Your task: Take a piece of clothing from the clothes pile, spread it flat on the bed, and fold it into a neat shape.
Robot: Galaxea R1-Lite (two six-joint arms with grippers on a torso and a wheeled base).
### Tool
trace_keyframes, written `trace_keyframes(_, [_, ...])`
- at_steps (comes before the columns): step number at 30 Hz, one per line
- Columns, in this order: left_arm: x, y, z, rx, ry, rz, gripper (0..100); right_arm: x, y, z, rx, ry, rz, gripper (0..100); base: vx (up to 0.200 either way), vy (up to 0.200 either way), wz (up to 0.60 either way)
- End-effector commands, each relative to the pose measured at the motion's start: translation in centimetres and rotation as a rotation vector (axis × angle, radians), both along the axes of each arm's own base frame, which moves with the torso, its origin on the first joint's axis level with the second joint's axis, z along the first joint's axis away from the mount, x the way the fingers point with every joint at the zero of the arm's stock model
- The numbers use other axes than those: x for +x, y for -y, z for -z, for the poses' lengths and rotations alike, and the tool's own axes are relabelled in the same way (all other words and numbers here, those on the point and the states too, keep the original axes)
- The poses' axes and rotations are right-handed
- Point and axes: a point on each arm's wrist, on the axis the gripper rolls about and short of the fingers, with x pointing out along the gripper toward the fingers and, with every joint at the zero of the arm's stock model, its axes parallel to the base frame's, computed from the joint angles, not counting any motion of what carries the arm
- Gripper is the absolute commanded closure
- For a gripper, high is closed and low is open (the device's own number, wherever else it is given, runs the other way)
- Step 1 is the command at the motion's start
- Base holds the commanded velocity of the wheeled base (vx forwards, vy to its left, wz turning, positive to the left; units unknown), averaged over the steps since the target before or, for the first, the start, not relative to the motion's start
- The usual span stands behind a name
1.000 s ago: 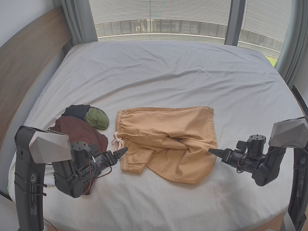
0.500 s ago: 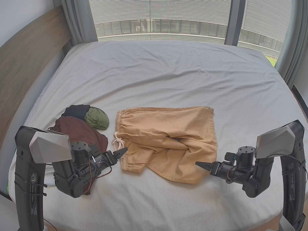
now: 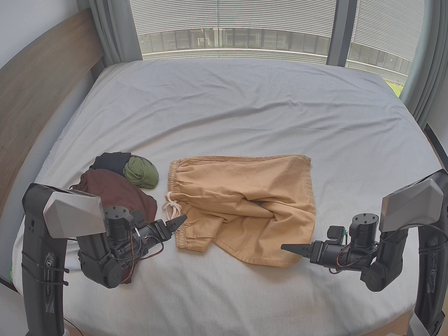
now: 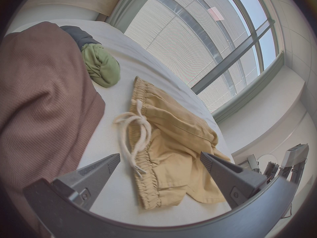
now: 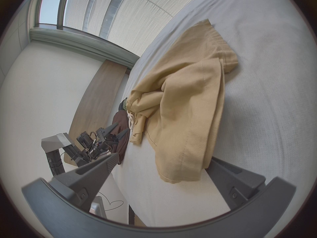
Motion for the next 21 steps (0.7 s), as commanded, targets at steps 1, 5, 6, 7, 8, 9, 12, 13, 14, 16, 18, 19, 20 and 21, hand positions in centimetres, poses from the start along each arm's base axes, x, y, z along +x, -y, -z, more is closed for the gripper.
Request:
trace_keyframes(1, [-0.2,0.6,0.0,-0.001,-0.001,0.018,0,-0.3,0.2,-1.5,0.014,0.026,0.0,0,0.0,0.0,0.0])
trace_keyframes(5, [-0.4,0.9,0.0,-0.006,-0.004,0.028,0,-0.1,0.5,-1.2,0.012,0.022,0.009,0,0.0,0.0,0.0])
trace_keyframes(6, [-0.4,1.1,-0.1,-0.012,-0.007,0.033,0,0.0,0.5,-1.2,0.012,0.026,0.01,0,0.0,0.0,0.0])
trace_keyframes(7, [-0.5,1.2,0.0,-0.013,-0.012,0.035,0,0.0,0.6,-1.2,0.011,0.026,0.015,0,0.0,0.0,0.0])
trace_keyframes(8, [-0.5,1.3,-0.1,-0.016,-0.012,0.037,0,0.1,0.6,-1.2,0.011,0.026,0.016,0,0.0,0.0,0.0])
trace_keyframes(9, [-0.7,1.4,0.0,-0.02,-0.023,0.039,0,0.1,0.7,-1.1,0.011,0.026,0.019,0,0.0,0.0,0.0])
trace_keyframes(12, [-1.3,2.1,0.4,-0.033,-0.058,0.053,0,0.3,0.9,-1.1,0.012,0.031,0.027,0,0.0,0.0,0.0])
trace_keyframes(13, [-1.3,2.1,0.4,-0.032,-0.061,0.055,0,0.3,0.9,-1.1,0.011,0.03,0.027,0,0.0,0.0,0.0])
trace_keyframes(14, [-1.4,2.2,0.6,-0.028,-0.071,0.054,0,0.3,0.9,-1.1,0.012,0.033,0.027,0,0.0,0.0,0.0])
trace_keyframes(16, [-1.4,2.2,0.9,-0.023,-0.085,0.048,0,0.3,0.9,-1.0,0.012,0.031,0.027,0,0.0,0.0,0.0])
trace_keyframes(18, [-1.6,2.1,1.3,-0.01,-0.123,0.042,0,0.3,0.9,-1.0,0.011,0.031,0.028,0,0.0,0.0,0.0])
trace_keyframes(19, [-1.7,2.1,1.5,-0.005,-0.141,0.042,0,0.3,0.9,-1.0,0.011,0.031,0.028,0,0.0,0.0,0.0])
trace_keyframes(20, [-1.8,2.0,1.7,0.001,-0.16,0.042,0,0.4,0.9,-1.0,0.01,0.032,0.028,0,0.0,0.0,0.0])
trace_keyframes(21, [-1.8,2.0,1.8,0.006,-0.174,0.04,0,0.4,0.9,-1.0,0.01,0.031,0.028,0,0.0,0.0,0.0])
